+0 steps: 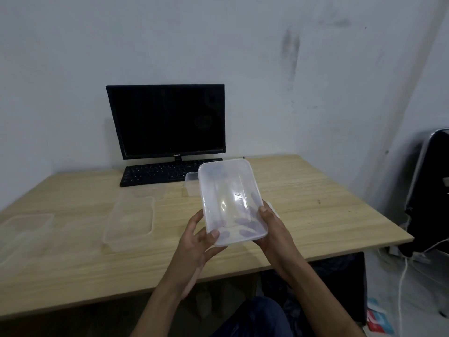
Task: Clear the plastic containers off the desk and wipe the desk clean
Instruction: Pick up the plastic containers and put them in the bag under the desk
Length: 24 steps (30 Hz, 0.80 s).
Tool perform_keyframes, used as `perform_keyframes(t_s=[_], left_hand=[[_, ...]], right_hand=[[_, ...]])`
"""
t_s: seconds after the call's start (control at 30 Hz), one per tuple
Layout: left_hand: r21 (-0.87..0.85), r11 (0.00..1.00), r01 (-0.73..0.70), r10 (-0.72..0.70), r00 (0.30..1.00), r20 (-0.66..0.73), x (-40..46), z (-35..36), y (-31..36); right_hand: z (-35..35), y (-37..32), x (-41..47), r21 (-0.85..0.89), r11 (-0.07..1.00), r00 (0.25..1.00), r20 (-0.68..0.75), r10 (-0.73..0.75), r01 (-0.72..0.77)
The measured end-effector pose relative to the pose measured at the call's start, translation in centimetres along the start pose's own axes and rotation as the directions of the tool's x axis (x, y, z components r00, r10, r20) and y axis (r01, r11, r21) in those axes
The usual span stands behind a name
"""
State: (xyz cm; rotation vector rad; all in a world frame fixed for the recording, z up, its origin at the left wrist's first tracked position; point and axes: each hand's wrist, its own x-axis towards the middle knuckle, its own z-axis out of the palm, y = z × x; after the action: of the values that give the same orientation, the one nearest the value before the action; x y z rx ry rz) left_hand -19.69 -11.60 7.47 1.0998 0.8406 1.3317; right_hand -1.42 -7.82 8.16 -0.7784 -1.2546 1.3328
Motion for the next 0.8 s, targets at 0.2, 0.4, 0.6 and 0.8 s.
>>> perform_keyframes(t_s=[0.2, 0.4, 0.6, 0.8], left_hand=[[-0.035, 0.999, -0.021, 0.018, 0.998, -0.065, -0.1, 0.1, 0.3], [-0.023, 0.999, -0.031, 0.03, 0.998, -0.051, -0.5, -0.3, 0.4], [0.03, 0.999, -0.018, 0.017, 1.0, 0.015, -0.5, -1.0, 0.4], [0.109, 0.993, -0.045, 0.04, 0.998, 0.046, -0.7, -1.0, 0.4]], right_hand=[[0.0, -0.2, -0.7, -0.017, 0.998, 0.993, 0.104, 0.062, -0.061], [0.0, -0.4, -1.0, 0.005, 0.998, 0.985, 0.164, 0.057, -0.059], [-0.2, -0.5, -1.2, 0.03, 0.998, 0.975, 0.214, 0.052, -0.06], [-0.4, -0.2, -1.2, 0.033, 0.999, 0.975, 0.221, 0.013, -0.021]])
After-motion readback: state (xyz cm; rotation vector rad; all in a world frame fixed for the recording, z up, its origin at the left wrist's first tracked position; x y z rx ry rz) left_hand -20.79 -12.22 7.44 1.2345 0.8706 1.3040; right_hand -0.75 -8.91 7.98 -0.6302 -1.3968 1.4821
